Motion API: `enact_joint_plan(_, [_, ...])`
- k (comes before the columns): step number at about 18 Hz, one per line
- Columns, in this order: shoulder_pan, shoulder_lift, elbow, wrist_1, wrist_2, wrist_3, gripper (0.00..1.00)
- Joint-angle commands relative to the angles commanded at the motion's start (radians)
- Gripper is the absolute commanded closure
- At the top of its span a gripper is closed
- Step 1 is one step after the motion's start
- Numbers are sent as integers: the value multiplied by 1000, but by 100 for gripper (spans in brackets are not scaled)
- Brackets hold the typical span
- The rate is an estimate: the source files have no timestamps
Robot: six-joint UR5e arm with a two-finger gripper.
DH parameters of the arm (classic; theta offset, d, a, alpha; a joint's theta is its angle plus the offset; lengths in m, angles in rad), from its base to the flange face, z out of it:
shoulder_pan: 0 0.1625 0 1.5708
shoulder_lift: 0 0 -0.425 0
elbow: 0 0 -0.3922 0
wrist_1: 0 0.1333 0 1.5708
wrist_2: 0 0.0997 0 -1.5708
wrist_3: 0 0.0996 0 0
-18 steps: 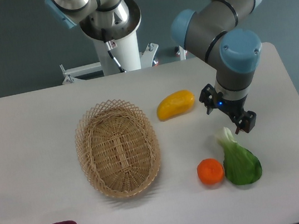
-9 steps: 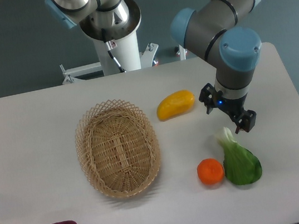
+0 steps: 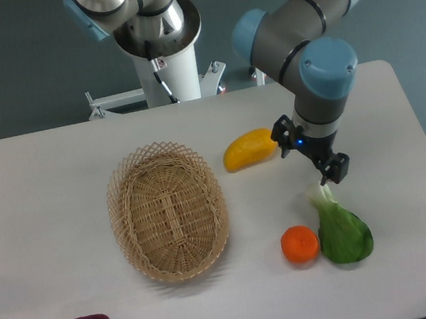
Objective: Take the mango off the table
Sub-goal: 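Move the gripper over the yellow mango and lower it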
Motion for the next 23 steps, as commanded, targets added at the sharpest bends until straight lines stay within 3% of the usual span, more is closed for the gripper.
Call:
enact_joint_plan(3, [-3, 46, -87, 21, 9, 12, 0])
enact_joint_plan(12, [-18, 83, -198, 15, 101, 64, 0])
enact_joint_plan(16, [-63, 62, -184, 22, 101, 58, 0])
enact_joint_plan(23, [-66, 58, -224, 23, 106, 61, 0])
